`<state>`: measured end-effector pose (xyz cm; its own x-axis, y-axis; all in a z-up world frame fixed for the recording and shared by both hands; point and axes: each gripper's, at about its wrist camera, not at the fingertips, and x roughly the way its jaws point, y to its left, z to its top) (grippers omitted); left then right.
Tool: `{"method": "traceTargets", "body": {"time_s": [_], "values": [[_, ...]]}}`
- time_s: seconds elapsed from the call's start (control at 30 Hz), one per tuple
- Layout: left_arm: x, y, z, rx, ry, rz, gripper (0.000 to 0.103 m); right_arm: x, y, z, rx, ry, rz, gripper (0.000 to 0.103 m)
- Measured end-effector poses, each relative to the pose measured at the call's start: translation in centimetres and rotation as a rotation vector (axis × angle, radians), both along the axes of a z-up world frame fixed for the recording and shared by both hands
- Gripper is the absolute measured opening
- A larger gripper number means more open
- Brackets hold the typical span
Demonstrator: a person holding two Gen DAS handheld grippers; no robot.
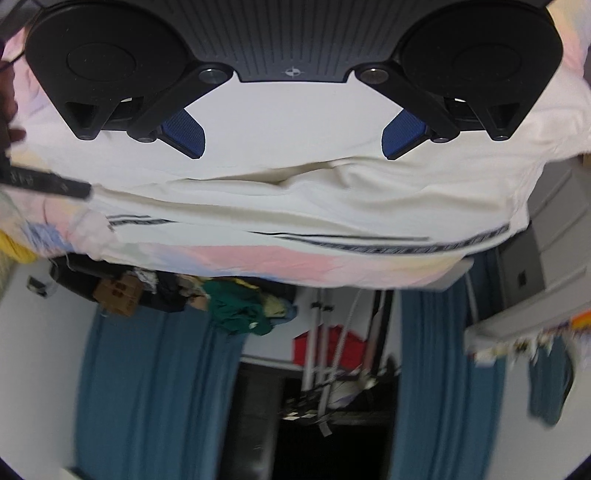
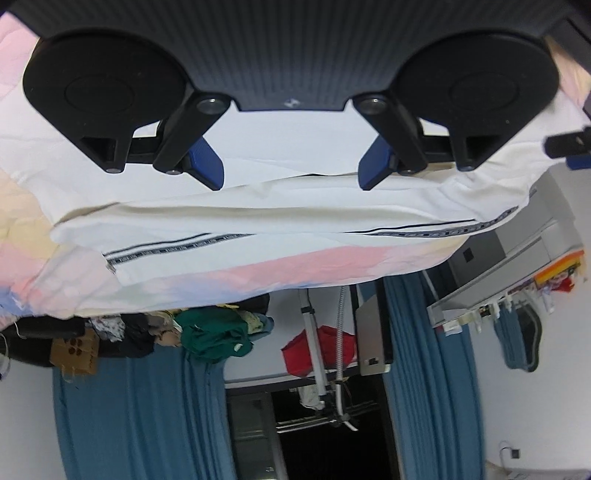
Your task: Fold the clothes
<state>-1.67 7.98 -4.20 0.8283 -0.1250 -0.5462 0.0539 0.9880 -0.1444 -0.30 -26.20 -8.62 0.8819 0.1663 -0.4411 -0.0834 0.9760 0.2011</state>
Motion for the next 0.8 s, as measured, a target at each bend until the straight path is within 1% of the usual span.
{"method": "traceTargets", "body": {"time_s": [0.1,0.23,0.3,0.37,0.47,0.57,0.63,0.7,0.73,0.8], "values": [[0.8,4.9,0.7,-0.085,0.068,0.115,0.103,0.2,-0.7,-0.6,0.017,0.026,-0.031,0.082],[0.1,12.1,1.1,-0.224,0.185,0.314,0.103,0.6,-1.9,-1.0,0.044,0.056,-0.095,0.082],[-0.2,15.7,0.8,-0.349,0.267,0.409,0.103,0.6,-2.5,-1.1,0.066,0.061,-0.122,0.082],[-0.8,18.9,0.5,-0.439,0.313,0.502,0.103,0.5,-3.1,-1.1,0.091,0.061,-0.142,0.082],[-2.2,22.7,-0.4,-0.520,0.360,0.628,0.103,0.5,-4.3,-1.3,0.151,0.065,-0.172,0.082],[-2.5,25.8,-2.5,-0.646,0.464,0.680,0.102,0.5,-5.9,-1.6,0.220,0.078,-0.215,0.082],[-2.2,27.1,-4.1,-0.717,0.508,0.684,0.101,0.4,-7.3,-1.7,0.271,0.083,-0.249,0.081],[-1.8,28.2,-5.7,-0.785,0.550,0.685,0.099,0.0,-9.7,-1.7,0.336,0.071,-0.295,0.081],[-1.6,28.4,-6.2,-0.804,0.560,0.679,0.099,-0.4,-11.1,-1.7,0.368,0.062,-0.327,0.081],[-1.3,28.4,-7.0,-0.836,0.574,0.657,0.099,-1.7,-14.2,-2.8,0.440,0.059,-0.448,0.081]]}}
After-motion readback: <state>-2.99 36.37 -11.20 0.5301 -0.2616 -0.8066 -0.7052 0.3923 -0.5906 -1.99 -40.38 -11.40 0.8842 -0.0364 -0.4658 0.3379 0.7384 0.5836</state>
